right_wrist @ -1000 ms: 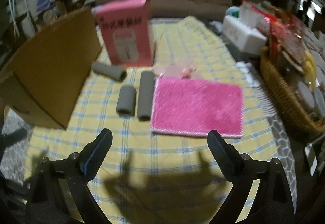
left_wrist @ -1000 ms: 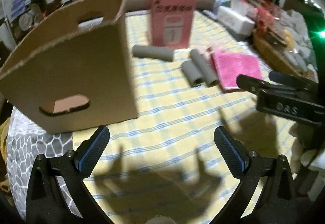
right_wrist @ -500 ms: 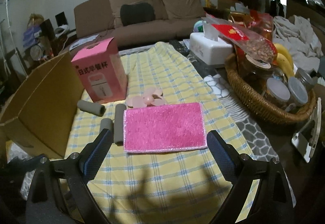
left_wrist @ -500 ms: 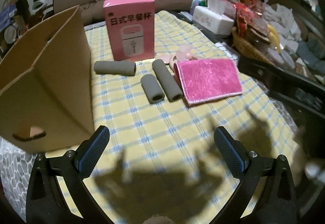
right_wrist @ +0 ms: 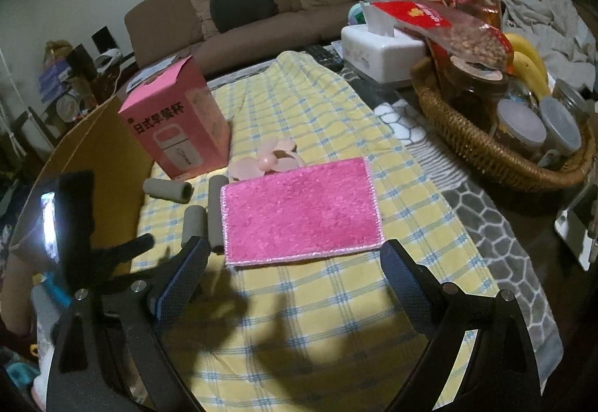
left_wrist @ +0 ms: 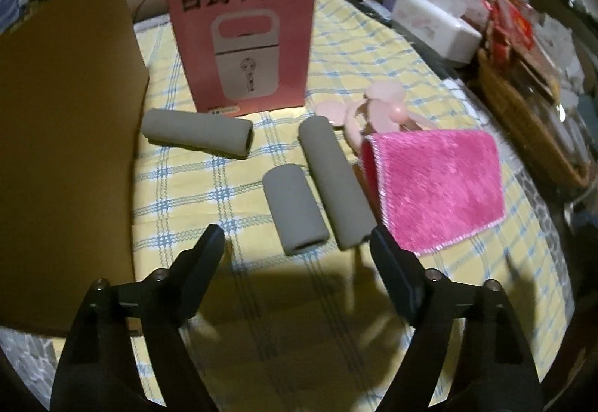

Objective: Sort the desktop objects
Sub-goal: 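Move both tools over the table toward the gray foam tubes, then close the left gripper around a gray foam tube and lift it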

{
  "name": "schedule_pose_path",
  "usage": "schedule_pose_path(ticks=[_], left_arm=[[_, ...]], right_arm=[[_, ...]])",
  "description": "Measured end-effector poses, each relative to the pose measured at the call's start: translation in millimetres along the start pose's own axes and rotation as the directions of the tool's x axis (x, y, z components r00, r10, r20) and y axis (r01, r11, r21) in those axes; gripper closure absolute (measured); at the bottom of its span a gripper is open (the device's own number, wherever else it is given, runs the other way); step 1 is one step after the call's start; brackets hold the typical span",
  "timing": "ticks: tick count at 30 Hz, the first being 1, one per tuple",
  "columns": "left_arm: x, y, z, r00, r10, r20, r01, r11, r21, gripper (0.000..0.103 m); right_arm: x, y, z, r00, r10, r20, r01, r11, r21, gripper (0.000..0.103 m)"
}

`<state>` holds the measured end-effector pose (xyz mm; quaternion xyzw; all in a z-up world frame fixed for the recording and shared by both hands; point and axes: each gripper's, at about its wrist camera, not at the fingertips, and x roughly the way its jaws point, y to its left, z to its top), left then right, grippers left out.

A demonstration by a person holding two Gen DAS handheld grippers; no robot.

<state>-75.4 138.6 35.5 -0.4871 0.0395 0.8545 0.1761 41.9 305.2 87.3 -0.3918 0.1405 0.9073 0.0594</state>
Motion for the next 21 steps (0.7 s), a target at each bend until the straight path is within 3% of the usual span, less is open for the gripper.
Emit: schedule_pose_path(ticks=[4, 9, 12, 16, 19, 21], left_arm=[[10, 10, 1, 1.0, -0.009, -0.021, 0.008, 1.0, -0.028, 0.046], [16, 5, 4, 0.999, 0.001, -0.034, -0.001, 1.0, -0.002, 0.052], [20, 1, 7, 0.999, 0.016, -0.045, -0.016, 1.0, 0.006, 0.053], [24, -2, 12, 0.998, 0.037, -0.05, -0.037, 0.999, 0.015, 0.053], [24, 0, 14, 0.998, 0.013, -0.054, -0.012, 1.0, 0.02, 0.072], [20, 0, 15, 0.999, 0.019, -0.049, -0.018, 1.0, 0.024, 0.073]], right_arm=[[1, 0, 1, 1.0, 0.011, -0.005, -0.011, 1.0, 0.001, 0.008], [8, -9, 1, 1.0, 0.016, -0.015, -0.015, 1.0, 0.011, 0.013], [14, -21, -1, 0.997, 0.065, -0.046, -0.061, 0.995, 0.078, 0.021], [13, -23, -2, 0.998, 0.053, -0.041, -0.05, 0.995, 0.086, 0.021], [16, -22, -3, 0.997, 0.05, -0.051, -0.046, 0.996, 0.082, 0.021], [17, -20, -3, 0.998, 0.043, -0.055, -0.039, 0.997, 0.072, 0.021]])
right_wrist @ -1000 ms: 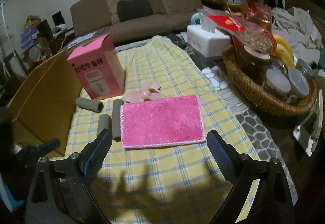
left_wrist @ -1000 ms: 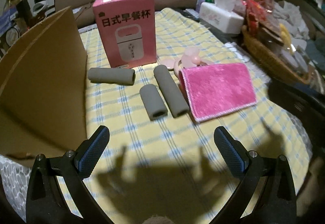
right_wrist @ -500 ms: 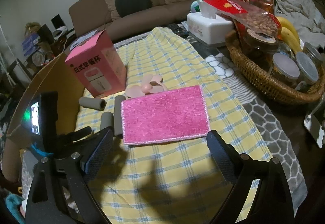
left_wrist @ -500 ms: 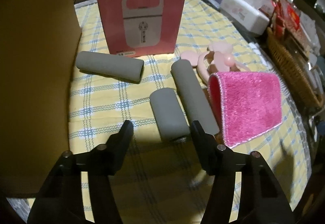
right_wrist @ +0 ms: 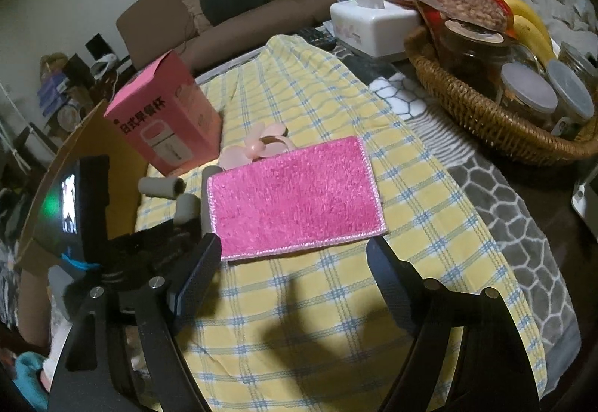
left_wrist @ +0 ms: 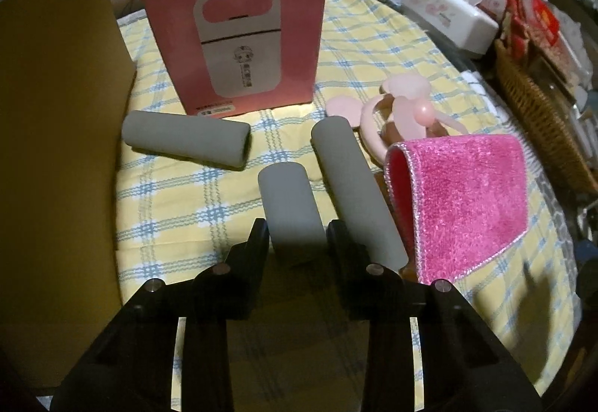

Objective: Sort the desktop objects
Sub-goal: 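Close the left gripper around a gray foam tube and lift it, then grasp a second gray foam tube with the right gripper while the left holds its tube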

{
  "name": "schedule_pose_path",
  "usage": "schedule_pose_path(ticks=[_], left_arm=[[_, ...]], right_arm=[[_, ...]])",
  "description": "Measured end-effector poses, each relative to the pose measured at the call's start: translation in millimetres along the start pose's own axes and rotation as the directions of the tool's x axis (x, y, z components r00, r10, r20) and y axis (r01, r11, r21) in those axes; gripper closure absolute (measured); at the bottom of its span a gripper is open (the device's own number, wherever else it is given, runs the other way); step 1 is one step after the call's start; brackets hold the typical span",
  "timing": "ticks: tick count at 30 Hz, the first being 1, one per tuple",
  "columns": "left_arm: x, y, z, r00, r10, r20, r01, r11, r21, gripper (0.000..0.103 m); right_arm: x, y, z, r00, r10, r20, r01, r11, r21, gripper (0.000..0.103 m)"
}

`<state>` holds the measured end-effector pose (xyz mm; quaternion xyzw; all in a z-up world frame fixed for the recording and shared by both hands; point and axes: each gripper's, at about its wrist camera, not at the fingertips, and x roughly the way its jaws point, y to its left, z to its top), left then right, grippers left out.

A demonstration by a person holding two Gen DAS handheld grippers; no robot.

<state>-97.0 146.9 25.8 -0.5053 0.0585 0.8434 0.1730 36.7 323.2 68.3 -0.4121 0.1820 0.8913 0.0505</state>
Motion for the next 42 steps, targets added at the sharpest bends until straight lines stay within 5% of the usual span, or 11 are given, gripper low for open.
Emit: schedule_pose_path(ticks=[8, 12, 20, 31, 42], left_arm=[[-41, 8, -12, 0.995, -0.093, 0.048, 0.093, 0.996, -0.014, 0.073], [-75, 11, -33, 0.985, -0.161, 0.067, 0.161, 0.987, 0.013, 0.073], [-143, 37, -71, 0.958, -0.275, 0.079, 0.274, 0.961, 0.023, 0.073], [-194, 62, -112, 0.951, -0.273, 0.144, 0.268, 0.962, 0.053, 0.073], [-204, 106, -125, 0.952, -0.26, 0.161, 0.263, 0.965, 0.005, 0.073]], right_arm=[[4, 10, 1, 1.0, 0.015, -0.002, -0.015, 0.999, -0.037, 0.024], [9, 17, -1, 0.999, 0.049, -0.022, -0.05, 0.998, -0.043, 0.053], [19, 46, -1, 0.994, 0.095, -0.054, -0.1, 0.991, -0.092, 0.053], [68, 117, 1, 0.99, 0.049, -0.131, -0.086, 0.952, -0.294, 0.053], [118, 126, 4, 0.984, -0.055, -0.172, -0.005, 0.945, -0.328, 0.05]])
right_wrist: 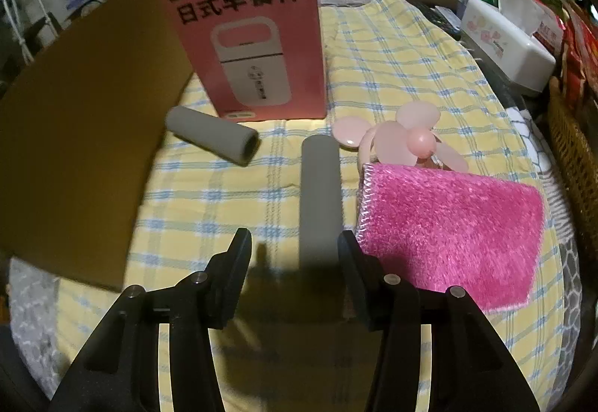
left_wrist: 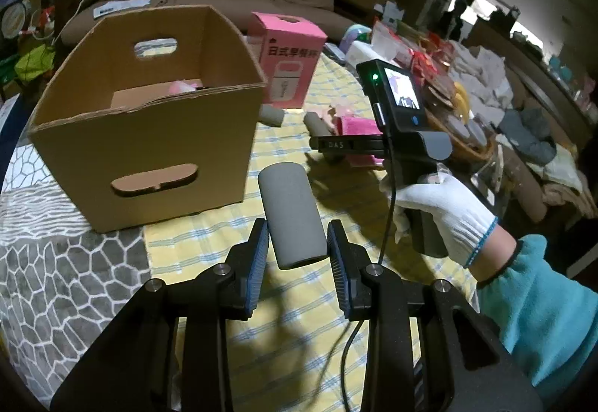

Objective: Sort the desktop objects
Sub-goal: 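Grasp a second gray foam tube with the right gripper while the left holds its tube, then carry both tubes over the cardboard box and open both grippers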

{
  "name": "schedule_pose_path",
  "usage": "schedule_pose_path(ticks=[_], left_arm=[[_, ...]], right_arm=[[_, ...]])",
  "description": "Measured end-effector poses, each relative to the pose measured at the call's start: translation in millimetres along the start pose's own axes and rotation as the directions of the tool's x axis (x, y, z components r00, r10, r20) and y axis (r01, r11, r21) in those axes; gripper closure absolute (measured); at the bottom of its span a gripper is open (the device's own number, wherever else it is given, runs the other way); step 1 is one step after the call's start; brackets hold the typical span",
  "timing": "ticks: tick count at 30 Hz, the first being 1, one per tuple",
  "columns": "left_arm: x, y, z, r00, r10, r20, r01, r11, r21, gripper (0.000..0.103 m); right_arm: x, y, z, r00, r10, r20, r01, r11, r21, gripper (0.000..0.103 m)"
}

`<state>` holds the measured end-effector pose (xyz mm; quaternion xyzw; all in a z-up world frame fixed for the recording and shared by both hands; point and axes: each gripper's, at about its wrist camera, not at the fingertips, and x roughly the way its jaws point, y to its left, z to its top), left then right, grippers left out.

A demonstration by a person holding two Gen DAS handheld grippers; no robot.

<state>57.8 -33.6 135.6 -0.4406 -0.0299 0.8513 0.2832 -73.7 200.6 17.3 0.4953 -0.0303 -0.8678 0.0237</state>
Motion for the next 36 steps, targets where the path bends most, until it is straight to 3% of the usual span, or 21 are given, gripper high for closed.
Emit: schedule_pose_path(ticks=[5, 8, 9, 12, 15, 26, 31, 36], left_arm=[[-4, 9, -3, 1.0, 0.0, 0.001, 0.0, 1.0, -0.018, 0.073], [-8, 13, -3, 1.0, -0.002, 0.004, 0.002, 0.999, -0.034, 0.073], [-9, 14, -3, 1.0, -0.002, 0.007, 0.002, 0.999, -0.038, 0.073], [-16, 17, 1, 1.0, -0.009, 0.021, 0.01, 0.999, -0.05, 0.073], [-26, 21, 9, 0.999, -0.011, 0.041, 0.014, 0.998, -0.055, 0.073], [-56, 51, 59, 0.996, 0.028, 0.088, -0.021, 0.996, -0.081, 0.073], [-58, 66, 85, 0.994, 0.045, 0.095, -0.035, 0.994, -0.108, 0.073], [-49, 78, 112, 0.99, 0.111, 0.091, -0.102, 0.99, -0.1, 0.073]], right_arm=[[12, -2, 3, 0.999, -0.03, -0.015, 0.03, 1.0, -0.001, 0.047], [23, -1, 2, 0.997, -0.058, -0.044, 0.057, 0.998, -0.015, 0.051], [26, -1, 1, 0.996, -0.07, -0.049, 0.07, 0.997, -0.017, 0.054], [17, -2, 2, 0.997, -0.074, -0.024, 0.074, 0.997, -0.011, 0.076], [-1, -9, 2, 0.999, 0.042, 0.021, -0.043, 0.998, 0.055, 0.077], [-54, 24, 4, 0.989, 0.127, 0.081, -0.13, 0.991, 0.035, 0.077], [-101, 51, 20, 0.975, 0.184, 0.125, -0.184, 0.983, -0.007, 0.077], [-137, 83, 43, 0.95, 0.279, 0.142, -0.275, 0.96, -0.045, 0.077]])
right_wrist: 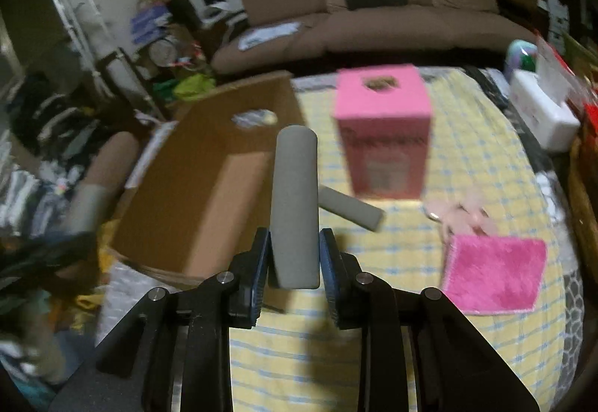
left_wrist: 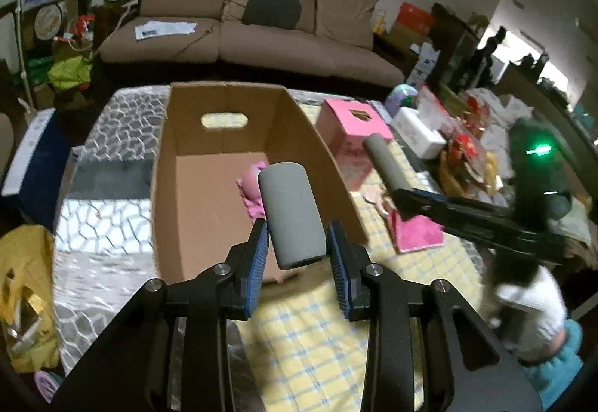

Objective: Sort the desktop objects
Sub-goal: 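Carry both tubes over the cardboard box and open both grippers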

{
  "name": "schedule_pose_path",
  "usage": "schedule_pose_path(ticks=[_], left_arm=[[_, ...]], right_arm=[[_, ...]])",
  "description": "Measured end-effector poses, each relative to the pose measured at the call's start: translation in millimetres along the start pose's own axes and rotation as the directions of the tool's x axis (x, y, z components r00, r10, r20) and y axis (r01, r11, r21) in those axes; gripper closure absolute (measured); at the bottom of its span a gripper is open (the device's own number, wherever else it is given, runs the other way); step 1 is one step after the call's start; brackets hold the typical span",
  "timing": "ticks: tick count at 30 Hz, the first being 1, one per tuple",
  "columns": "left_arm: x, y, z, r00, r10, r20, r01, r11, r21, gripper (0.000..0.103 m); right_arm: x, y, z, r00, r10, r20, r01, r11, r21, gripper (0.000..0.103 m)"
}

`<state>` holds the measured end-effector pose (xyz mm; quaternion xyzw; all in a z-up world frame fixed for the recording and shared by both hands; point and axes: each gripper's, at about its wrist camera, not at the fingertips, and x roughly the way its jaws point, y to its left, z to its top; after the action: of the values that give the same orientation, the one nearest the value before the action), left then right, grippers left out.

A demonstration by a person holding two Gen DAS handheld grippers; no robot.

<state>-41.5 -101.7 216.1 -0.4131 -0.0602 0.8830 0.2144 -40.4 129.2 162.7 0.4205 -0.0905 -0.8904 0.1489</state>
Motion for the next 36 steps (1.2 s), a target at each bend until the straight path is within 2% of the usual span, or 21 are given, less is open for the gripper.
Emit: schedule_pose_path(ticks=[5, 10, 17, 22, 33, 36], left_arm=[[21, 14, 16, 0.997, 0.071, -0.026, -0.07, 0.998, 0.005, 0.073], [45, 25, 20, 0.99, 0.122, -0.072, -0.121, 0.993, 0.016, 0.073], [62, 33, 13, 0.981, 0.165, -0.104, -0.163, 0.986, 0.023, 0.072], [61, 42, 12, 0.981, 0.158, -0.109, -0.159, 0.987, 0.005, 0.072], [46, 40, 15, 0.984, 0.155, -0.089, -0.155, 0.988, 0.0, 0.072], [41, 36, 16, 0.985, 0.153, -0.082, -0.153, 0.988, 0.007, 0.068]], right_arm=[[7, 32, 22, 0.994, 0.104, -0.021, -0.104, 0.995, 0.014, 0.077], [40, 61, 27, 0.991, 0.106, -0.077, -0.107, 0.994, -0.012, 0.077], [77, 75, 14, 0.984, 0.108, -0.14, -0.109, 0.994, -0.003, 0.075], [84, 75, 11, 0.983, 0.108, -0.15, -0.109, 0.994, 0.004, 0.07], [71, 69, 11, 0.988, 0.088, -0.13, -0.089, 0.996, 0.0, 0.07], [65, 69, 12, 0.989, 0.082, -0.12, -0.083, 0.997, -0.003, 0.068]])
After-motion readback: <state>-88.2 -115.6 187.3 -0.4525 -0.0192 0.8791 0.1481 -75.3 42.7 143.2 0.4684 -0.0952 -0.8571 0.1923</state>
